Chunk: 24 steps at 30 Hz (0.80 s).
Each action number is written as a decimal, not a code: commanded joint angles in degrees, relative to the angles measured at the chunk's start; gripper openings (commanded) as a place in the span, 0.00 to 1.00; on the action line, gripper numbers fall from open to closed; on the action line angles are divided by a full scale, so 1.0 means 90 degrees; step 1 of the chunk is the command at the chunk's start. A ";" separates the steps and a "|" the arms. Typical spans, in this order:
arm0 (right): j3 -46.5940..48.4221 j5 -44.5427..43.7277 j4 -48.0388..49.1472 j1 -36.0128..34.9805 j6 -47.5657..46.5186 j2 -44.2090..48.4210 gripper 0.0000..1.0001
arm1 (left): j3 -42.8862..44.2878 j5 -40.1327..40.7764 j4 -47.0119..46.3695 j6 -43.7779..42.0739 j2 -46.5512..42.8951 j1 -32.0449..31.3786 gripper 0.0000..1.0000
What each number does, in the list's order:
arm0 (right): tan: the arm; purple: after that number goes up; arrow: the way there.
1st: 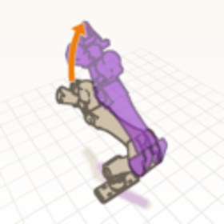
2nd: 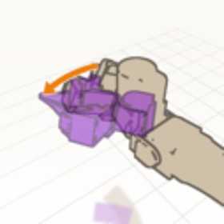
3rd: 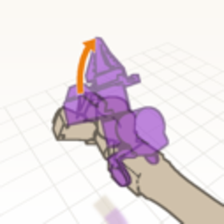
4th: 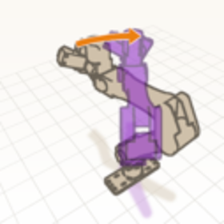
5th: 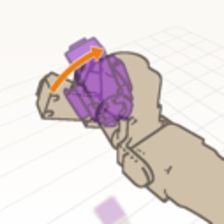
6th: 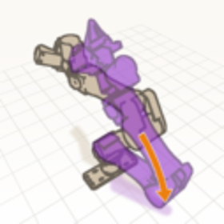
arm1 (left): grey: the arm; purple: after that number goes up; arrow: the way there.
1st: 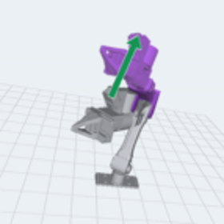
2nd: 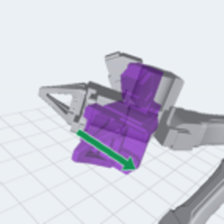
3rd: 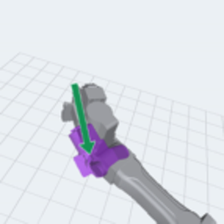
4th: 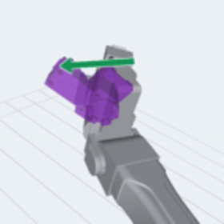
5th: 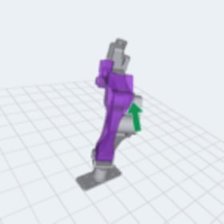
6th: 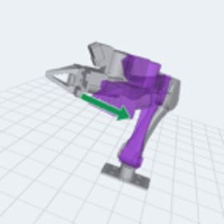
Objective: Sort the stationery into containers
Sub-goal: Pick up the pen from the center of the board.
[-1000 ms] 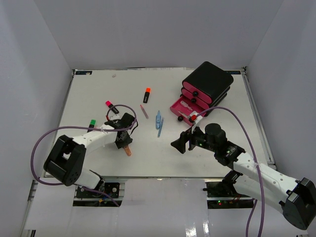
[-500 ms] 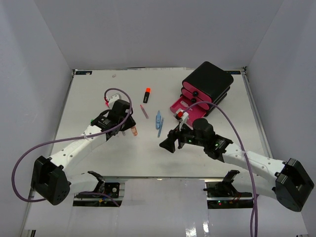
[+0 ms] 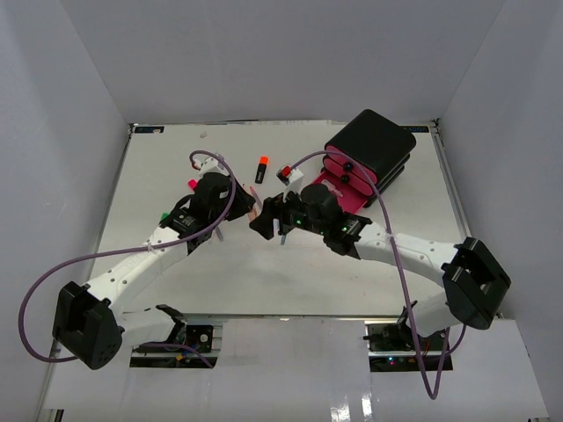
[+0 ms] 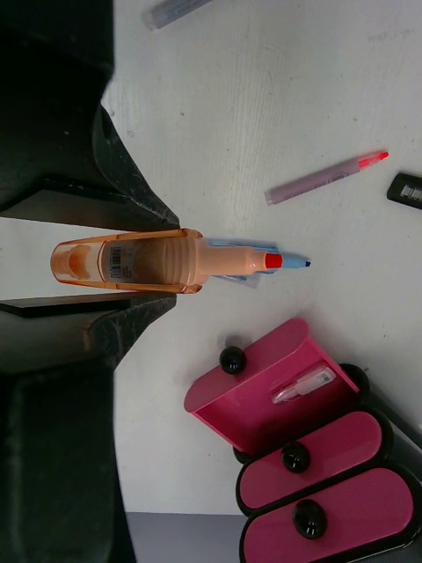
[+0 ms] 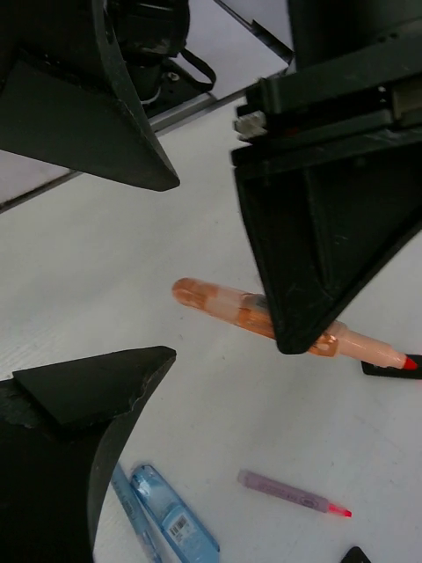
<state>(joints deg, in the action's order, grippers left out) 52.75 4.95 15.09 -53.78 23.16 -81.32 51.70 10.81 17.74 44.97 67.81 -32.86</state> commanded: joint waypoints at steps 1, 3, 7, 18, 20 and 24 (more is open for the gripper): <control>0.0621 -0.0462 0.0100 -0.0060 0.0152 -0.0435 0.77 | -0.0129 -0.0263 -0.0623 -0.0221 -0.0278 -0.0040 0.29; 0.0759 -0.0453 0.0110 -0.0060 0.0191 -0.0602 0.76 | -0.0198 -0.0331 -0.0769 -0.0241 -0.0308 -0.0040 0.29; 0.1081 -0.0345 0.0023 -0.0060 0.0210 -0.1003 0.73 | -0.0179 -0.0400 -0.0838 -0.0299 -0.0308 -0.0030 0.29; 0.1033 -0.0384 0.0081 -0.0060 0.0181 -0.1062 0.52 | -0.0325 -0.0419 -0.0887 -0.0280 -0.0367 -0.0021 0.29; 0.1024 -0.0374 0.0091 -0.0069 0.0171 -0.1062 0.48 | -0.0305 -0.0400 -0.0887 -0.0299 -0.0347 -0.0021 0.29; 0.0994 -0.0403 0.0100 -0.0060 0.0161 -0.1052 0.41 | -0.0334 -0.0381 -0.0887 -0.0290 -0.0347 -0.0021 0.30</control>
<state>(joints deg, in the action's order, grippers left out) 60.20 2.50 13.69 -54.08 25.02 -91.35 49.10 7.88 10.72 42.87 66.30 -32.86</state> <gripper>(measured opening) 0.419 0.396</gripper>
